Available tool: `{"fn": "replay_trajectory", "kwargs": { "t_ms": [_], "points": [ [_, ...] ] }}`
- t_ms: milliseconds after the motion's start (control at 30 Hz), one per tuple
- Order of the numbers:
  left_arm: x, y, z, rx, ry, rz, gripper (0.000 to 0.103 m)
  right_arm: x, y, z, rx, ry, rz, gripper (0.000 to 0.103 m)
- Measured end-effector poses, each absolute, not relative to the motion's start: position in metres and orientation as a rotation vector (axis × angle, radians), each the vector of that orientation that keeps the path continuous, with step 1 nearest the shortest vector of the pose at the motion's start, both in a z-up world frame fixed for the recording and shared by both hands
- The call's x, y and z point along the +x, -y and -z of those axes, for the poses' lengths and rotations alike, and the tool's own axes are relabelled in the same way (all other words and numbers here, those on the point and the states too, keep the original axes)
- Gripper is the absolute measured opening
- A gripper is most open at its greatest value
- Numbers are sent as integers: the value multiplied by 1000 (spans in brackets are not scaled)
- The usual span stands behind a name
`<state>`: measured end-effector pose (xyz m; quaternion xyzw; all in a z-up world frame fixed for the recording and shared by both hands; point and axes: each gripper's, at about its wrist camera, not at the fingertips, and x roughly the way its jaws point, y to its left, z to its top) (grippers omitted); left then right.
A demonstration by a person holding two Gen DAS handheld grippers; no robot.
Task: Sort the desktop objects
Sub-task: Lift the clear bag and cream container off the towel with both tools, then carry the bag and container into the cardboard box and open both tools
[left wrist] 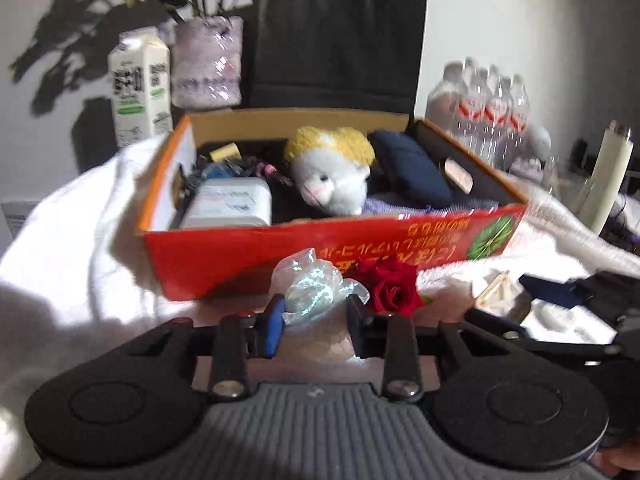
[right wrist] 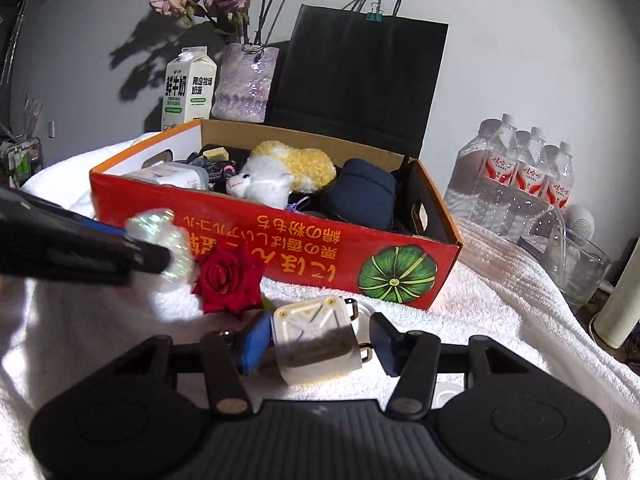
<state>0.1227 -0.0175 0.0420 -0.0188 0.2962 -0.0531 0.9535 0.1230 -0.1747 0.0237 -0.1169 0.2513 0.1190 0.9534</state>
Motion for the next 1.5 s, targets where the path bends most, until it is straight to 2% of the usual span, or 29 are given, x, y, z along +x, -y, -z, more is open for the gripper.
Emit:
{"fn": "replay_trajectory", "kwargs": {
  "t_ms": [67, 100, 367, 667, 867, 1167, 1333, 1500],
  "points": [
    [102, 12, -55, -60, -579, 101, 32, 123, 177, -27, -216, -524, -242, 51],
    [92, 11, -62, -63, -571, 97, 32, 121, 180, -30, -189, -530, -252, 40],
    [3, 5, -87, -87, -554, 113, 33, 56, 198, -53, -59, -502, -280, 40],
    [-82, 15, -70, -92, -595, 125, 33, -71, 226, -75, 42, -412, -253, 40],
    [-119, 7, -65, -93, -599, 70, 33, -118, 224, -83, 41, -368, -269, 40],
    [-119, 9, -76, -69, -551, 54, 33, -129, 216, -88, 36, -342, -299, 40],
    [-93, 0, -84, -75, -544, 35, 33, -108, 221, -87, 77, -389, -328, 40],
    [-44, -5, -112, -28, -492, 31, 33, -66, 225, -109, 54, -355, -350, 40]
  ]
}}
